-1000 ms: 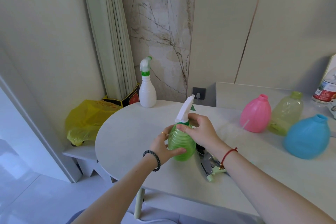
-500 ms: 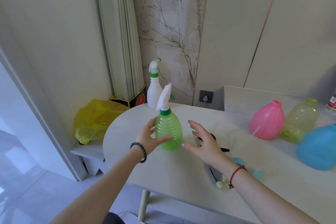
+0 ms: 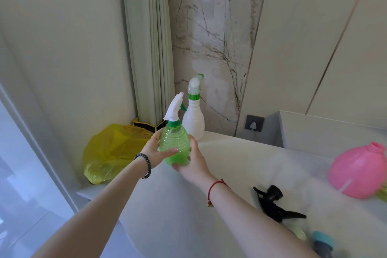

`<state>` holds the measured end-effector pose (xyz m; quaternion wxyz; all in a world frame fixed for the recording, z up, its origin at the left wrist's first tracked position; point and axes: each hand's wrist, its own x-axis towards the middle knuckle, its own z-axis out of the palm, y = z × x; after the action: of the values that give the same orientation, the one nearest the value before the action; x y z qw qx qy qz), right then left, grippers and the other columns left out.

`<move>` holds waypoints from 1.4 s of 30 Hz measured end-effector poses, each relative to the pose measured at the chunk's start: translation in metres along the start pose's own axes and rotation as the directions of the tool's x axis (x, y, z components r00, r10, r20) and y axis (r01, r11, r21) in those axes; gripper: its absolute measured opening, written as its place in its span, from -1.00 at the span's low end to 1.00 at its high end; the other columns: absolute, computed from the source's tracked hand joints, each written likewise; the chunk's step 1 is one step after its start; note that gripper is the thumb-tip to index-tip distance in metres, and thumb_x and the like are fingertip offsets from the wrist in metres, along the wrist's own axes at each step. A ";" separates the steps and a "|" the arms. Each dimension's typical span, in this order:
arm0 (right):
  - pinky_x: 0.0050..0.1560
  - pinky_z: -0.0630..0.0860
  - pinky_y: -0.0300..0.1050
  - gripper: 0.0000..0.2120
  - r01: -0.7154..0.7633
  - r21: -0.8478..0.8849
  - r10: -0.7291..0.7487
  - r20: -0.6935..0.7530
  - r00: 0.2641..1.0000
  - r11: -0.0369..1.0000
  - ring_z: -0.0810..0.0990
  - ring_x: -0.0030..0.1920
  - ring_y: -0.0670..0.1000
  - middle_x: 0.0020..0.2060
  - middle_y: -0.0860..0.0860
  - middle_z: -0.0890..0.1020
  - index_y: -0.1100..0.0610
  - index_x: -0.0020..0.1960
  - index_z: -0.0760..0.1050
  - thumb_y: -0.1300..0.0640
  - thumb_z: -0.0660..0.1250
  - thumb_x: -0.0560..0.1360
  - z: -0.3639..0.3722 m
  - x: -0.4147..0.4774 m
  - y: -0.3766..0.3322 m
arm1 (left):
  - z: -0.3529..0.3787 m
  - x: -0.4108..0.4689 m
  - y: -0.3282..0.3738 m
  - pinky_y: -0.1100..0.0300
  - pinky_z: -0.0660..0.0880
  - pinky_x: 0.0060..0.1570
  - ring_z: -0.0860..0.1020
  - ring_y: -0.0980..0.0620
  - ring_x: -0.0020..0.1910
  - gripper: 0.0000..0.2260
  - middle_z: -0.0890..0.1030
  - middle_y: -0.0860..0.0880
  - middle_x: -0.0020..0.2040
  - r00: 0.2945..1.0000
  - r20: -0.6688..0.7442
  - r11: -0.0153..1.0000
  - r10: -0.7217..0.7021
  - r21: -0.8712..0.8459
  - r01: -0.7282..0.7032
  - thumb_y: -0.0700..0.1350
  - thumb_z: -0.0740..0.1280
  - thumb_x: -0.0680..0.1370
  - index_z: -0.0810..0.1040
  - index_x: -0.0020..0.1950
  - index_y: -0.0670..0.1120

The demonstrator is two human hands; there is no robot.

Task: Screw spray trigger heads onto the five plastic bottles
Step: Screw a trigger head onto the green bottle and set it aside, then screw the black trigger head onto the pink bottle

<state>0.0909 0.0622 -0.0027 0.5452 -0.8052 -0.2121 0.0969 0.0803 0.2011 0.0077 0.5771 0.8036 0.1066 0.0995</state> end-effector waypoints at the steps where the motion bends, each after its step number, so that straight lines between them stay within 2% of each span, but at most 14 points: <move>1: 0.21 0.43 -0.09 -0.18 -0.007 0.006 0.007 -0.008 1.000 1.000 0.45 0.25 0.06 0.27 0.06 0.43 -0.03 0.45 -0.03 0.20 0.40 0.38 0.005 0.004 0.004 | -0.001 0.005 -0.004 0.18 0.33 0.14 0.34 0.11 0.17 -0.28 0.37 0.09 0.17 1.000 0.012 1.000 -0.004 0.012 0.004 -0.19 0.45 0.34 0.16 0.40 -0.04; 5: 0.28 0.41 -0.01 -0.21 -0.014 0.009 0.015 -0.045 0.999 1.000 0.42 0.27 0.05 0.28 0.07 0.40 -0.03 0.46 -0.03 0.22 0.36 0.40 0.013 0.013 0.016 | -0.004 0.018 -0.013 0.15 0.33 0.20 0.35 0.08 0.21 -0.27 0.38 0.04 0.27 0.999 0.049 1.000 -0.011 0.002 0.011 -0.21 0.42 0.37 0.11 0.43 -0.04; 8: 0.30 0.38 -0.03 -0.21 -0.010 -0.005 0.010 -0.008 1.000 1.000 0.40 0.29 0.06 0.31 0.09 0.37 -0.03 0.46 -0.06 0.21 0.34 0.41 0.006 0.010 0.019 | -0.007 0.018 -0.017 0.03 0.22 0.37 0.24 -0.01 0.40 -0.22 0.25 -0.05 0.44 0.998 0.057 0.995 -0.035 0.090 0.030 -0.14 0.42 0.38 0.01 0.46 -0.05; 11: 0.30 0.34 -0.05 -0.17 0.002 -0.007 -0.002 -0.029 1.000 1.000 0.36 0.30 0.06 0.32 0.06 0.31 -0.06 0.46 -0.07 0.18 0.38 0.39 -0.018 -0.002 0.019 | -0.005 0.005 -0.019 -0.01 0.22 0.35 0.20 -0.06 0.43 -0.19 0.20 -0.08 0.47 0.988 -0.090 0.979 -0.122 0.151 0.134 -0.03 0.44 0.35 0.04 0.45 -0.07; 13: 0.29 0.35 -0.06 -0.18 0.019 -0.024 -0.021 -0.082 0.996 1.000 0.37 0.29 0.08 0.33 0.07 0.31 -0.06 0.46 -0.04 0.18 0.39 0.39 -0.045 -0.014 0.021 | 0.002 -0.015 -0.018 -0.04 0.38 0.21 0.36 -0.10 0.32 -0.35 0.39 -0.12 0.33 0.946 -0.292 0.979 -0.140 0.099 0.176 0.03 0.44 0.34 0.25 0.34 -0.08; 16: 0.21 0.33 -0.16 -0.24 0.043 -0.021 -0.046 -0.164 0.985 0.999 0.37 0.30 0.06 0.37 0.06 0.29 -0.07 0.45 0.02 0.19 0.38 0.41 -0.095 -0.037 0.026 | 0.023 -0.049 -0.012 0.04 0.47 -0.11 0.53 -0.15 -0.03 -0.73 0.52 -0.07 -0.11 0.872 -0.490 0.997 -0.024 0.049 0.055 0.02 0.39 0.39 0.39 -0.05 -0.05; 18: 0.21 0.33 -0.16 -0.29 0.052 -0.013 -0.053 -0.257 0.965 0.999 0.38 0.30 0.03 0.38 0.02 0.30 -0.08 0.43 0.08 0.19 0.37 0.42 -0.133 -0.054 0.030 | 0.047 -0.063 0.002 0.11 0.43 -0.20 0.51 -0.11 -0.18 -0.85 0.48 -0.02 -0.26 0.901 -0.431 0.998 0.055 0.059 -0.032 -0.04 0.36 0.43 0.39 -0.18 -0.01; 21: 0.24 0.32 -0.16 -0.36 0.083 -0.063 -0.103 -0.445 0.890 0.995 0.39 0.28 0.00 0.29 -0.05 0.37 -0.03 0.40 0.17 0.22 0.37 0.42 -0.191 -0.081 0.036 | 0.100 -0.072 0.037 0.30 0.40 -0.23 0.49 0.08 -0.22 -0.90 0.50 0.05 -0.24 0.958 -0.227 0.984 0.176 0.049 -0.169 -0.08 0.30 0.47 0.41 -0.20 0.08; 23: 0.24 0.31 -0.16 -0.38 0.085 -0.111 -0.133 -0.574 0.808 0.990 0.39 0.27 0.02 0.29 -0.01 0.39 0.05 0.39 0.21 0.24 0.38 0.41 -0.229 -0.099 0.044 | 0.140 -0.071 0.065 0.43 0.39 -0.21 0.48 0.22 -0.15 -0.94 0.52 0.09 -0.14 0.976 -0.055 0.978 0.209 0.020 -0.208 -0.08 0.25 0.51 0.44 -0.09 0.09; 26: 0.30 0.34 -0.01 -0.41 0.030 -0.176 -0.149 -0.718 0.680 0.984 0.40 0.28 0.08 0.29 0.09 0.42 0.12 0.36 0.26 0.25 0.39 0.39 -0.277 -0.122 0.061 | 0.203 -0.067 0.097 0.39 0.33 0.01 0.46 0.17 0.03 -0.80 0.51 0.05 0.08 0.968 0.189 0.986 0.168 -0.023 -0.166 0.01 0.16 0.54 0.41 0.15 0.07; 30: 0.31 0.35 0.01 -0.46 -0.036 -0.140 -0.085 -0.764 0.640 0.989 0.42 0.27 0.11 0.27 0.08 0.43 0.05 0.30 0.29 0.23 0.37 0.38 -0.312 -0.139 0.084 | 0.282 -0.063 0.131 0.29 0.20 0.17 0.34 0.20 0.17 -0.65 0.40 0.05 0.30 0.911 0.380 0.987 0.160 -0.068 -0.145 0.07 0.09 0.55 0.31 0.32 0.05; 33: 0.19 0.35 -0.15 -0.37 -0.119 -0.107 -0.007 -0.770 0.638 0.987 0.45 0.23 0.05 0.24 0.05 0.43 0.03 0.35 0.26 0.12 0.42 0.34 -0.319 -0.145 0.103 | 0.331 -0.056 0.148 0.34 0.13 0.21 0.27 0.24 0.22 -0.59 0.31 0.08 0.40 0.875 0.463 0.990 0.140 -0.083 -0.115 0.10 0.07 0.55 0.25 0.38 0.04; 37: -0.13 0.40 -0.51 -0.48 0.002 -0.075 -0.060 -0.773 0.631 0.997 0.50 -0.06 -0.39 -0.12 -0.31 0.51 -0.45 0.01 0.31 0.05 0.48 0.30 -0.317 -0.142 0.110 | 0.375 -0.041 0.155 0.34 0.11 0.19 0.25 0.12 0.37 -0.58 0.26 0.05 0.44 0.861 0.503 0.997 0.075 -0.057 -0.053 0.10 0.05 0.56 0.21 0.40 0.04; 42: -0.17 0.46 -0.47 -0.55 0.127 -0.013 -0.089 -0.784 0.614 0.992 0.55 -0.12 -0.32 -0.16 -0.36 0.58 -0.39 -0.08 0.39 0.16 0.44 0.38 -0.320 -0.131 0.114 | 0.392 -0.031 0.158 0.15 0.20 0.36 0.31 0.05 0.34 -0.60 0.34 0.02 0.40 0.881 0.472 0.995 0.031 -0.102 0.020 0.11 0.08 0.54 0.29 0.36 0.05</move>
<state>0.1246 -0.2999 0.0063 0.6055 -0.7405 0.0005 -0.2916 0.1704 -0.2120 0.0333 0.6261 0.7730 -0.0449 -0.0924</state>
